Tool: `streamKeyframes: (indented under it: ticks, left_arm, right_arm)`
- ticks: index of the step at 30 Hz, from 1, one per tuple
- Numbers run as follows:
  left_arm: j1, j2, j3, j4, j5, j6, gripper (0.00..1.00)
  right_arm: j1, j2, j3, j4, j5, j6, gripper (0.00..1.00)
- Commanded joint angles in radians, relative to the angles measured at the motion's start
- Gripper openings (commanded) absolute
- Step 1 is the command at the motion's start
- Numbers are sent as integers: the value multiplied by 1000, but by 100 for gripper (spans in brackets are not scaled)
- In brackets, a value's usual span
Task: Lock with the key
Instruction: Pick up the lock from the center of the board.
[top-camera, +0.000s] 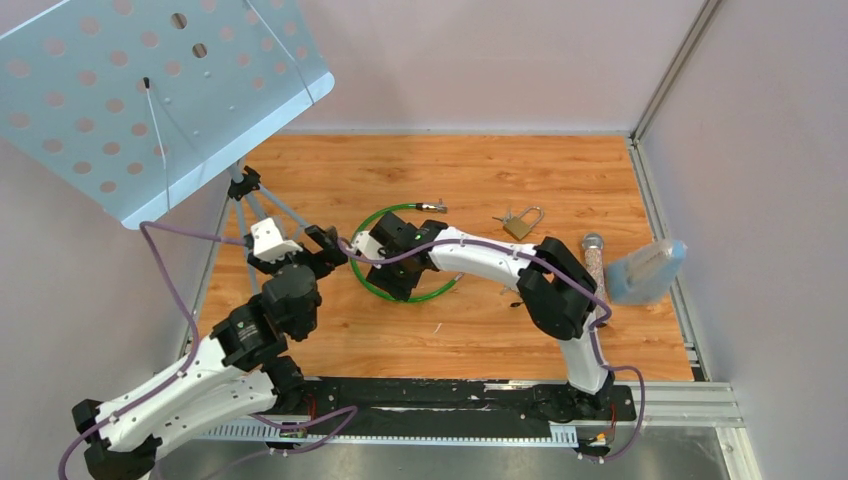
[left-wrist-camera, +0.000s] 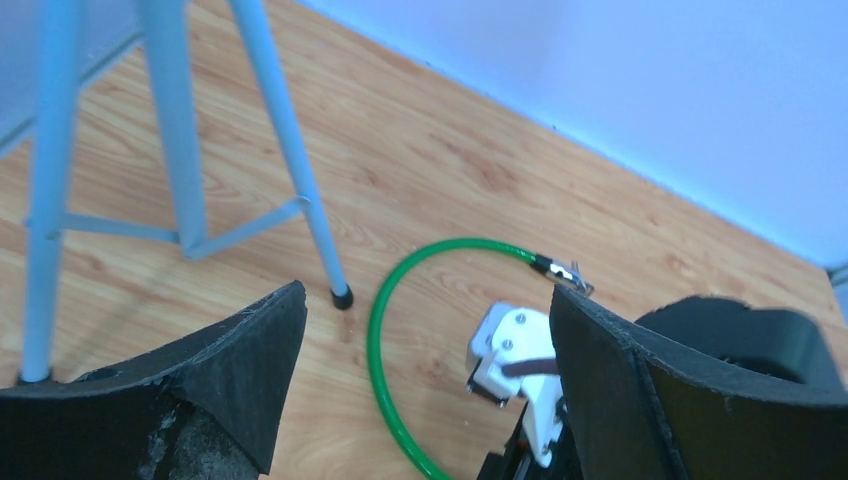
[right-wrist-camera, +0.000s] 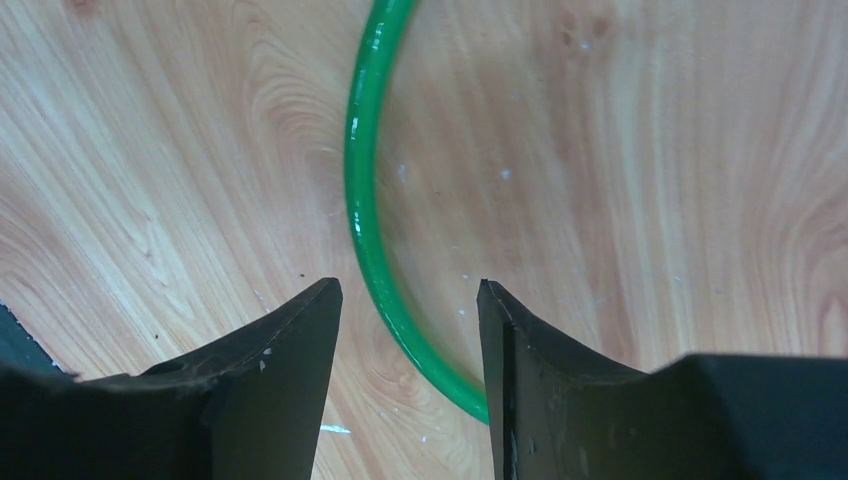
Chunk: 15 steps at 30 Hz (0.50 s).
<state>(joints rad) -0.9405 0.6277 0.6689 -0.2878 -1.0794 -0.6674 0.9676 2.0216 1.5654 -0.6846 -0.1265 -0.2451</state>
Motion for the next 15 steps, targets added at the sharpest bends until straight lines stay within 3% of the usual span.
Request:
streamKeyframes:
  ticks: [1,9,15]
  left_arm:
    - [-1,-74,1,24,-114,57,97]
    - [-1,-121,4,19,-142,82,96]
    - [-1,-144,8,-20,-177,62,95]
  right_arm:
    - [47,44,73,-84,28,-87,52]
    - [83,123,141,-122,27,-80,52]
    - [89,165,169,-137,37,-58,42]
